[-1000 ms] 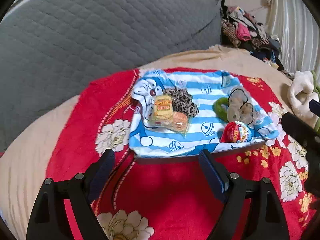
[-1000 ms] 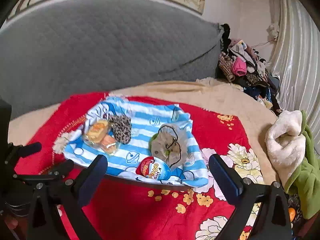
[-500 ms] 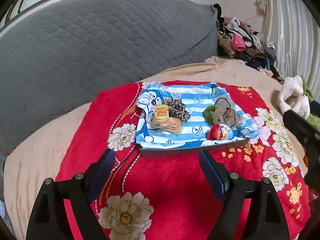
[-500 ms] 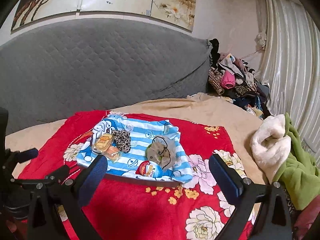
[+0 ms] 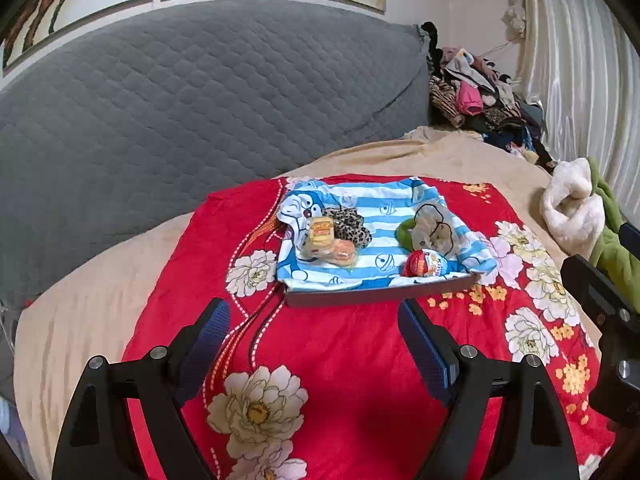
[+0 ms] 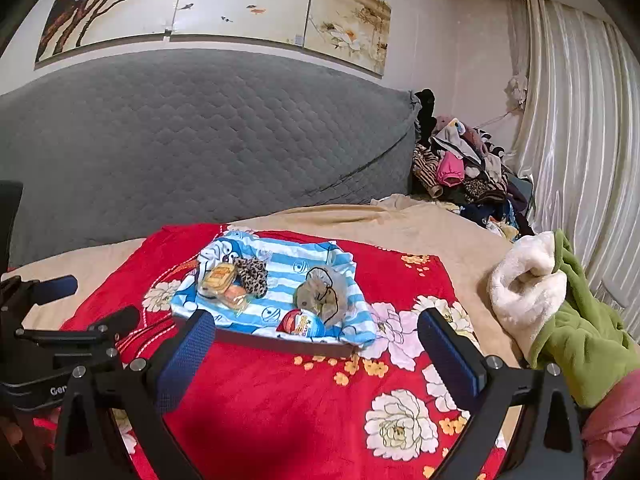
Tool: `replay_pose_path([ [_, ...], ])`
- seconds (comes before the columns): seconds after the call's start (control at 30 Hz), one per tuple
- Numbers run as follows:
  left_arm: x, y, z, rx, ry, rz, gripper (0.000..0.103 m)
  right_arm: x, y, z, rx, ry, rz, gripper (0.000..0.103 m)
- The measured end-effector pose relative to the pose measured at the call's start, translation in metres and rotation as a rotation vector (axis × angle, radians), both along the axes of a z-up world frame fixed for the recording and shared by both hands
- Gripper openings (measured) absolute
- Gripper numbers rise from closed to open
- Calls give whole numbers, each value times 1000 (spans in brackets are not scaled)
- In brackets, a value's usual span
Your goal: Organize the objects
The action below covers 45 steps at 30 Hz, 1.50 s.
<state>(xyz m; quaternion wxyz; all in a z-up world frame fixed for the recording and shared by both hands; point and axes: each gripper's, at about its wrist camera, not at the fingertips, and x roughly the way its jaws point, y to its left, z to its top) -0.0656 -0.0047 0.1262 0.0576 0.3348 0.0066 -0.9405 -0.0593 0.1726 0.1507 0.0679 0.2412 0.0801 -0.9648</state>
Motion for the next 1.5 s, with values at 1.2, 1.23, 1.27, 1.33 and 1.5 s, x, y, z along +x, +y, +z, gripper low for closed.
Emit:
replay_pose_path([
  [1.2,12,-1,-92,2,-55,9,87,20,10,-99,-2,-86,-16,102],
  [1.23,12,-1,-94,0,-56,7,87,20,10,-103,-2,-90,-13,102],
  [1.27,11,-1,-96,-1,-55,6,87,19,10,-106,-1,-96,-13,102],
  [1.33,11,-1,-102,2,-53,3,87,18,10,-113,-2,-102,-11,102],
  [1.5,8,-1,-116,17,-58,-10,87,15,11,-129,10,-133,-17,102],
])
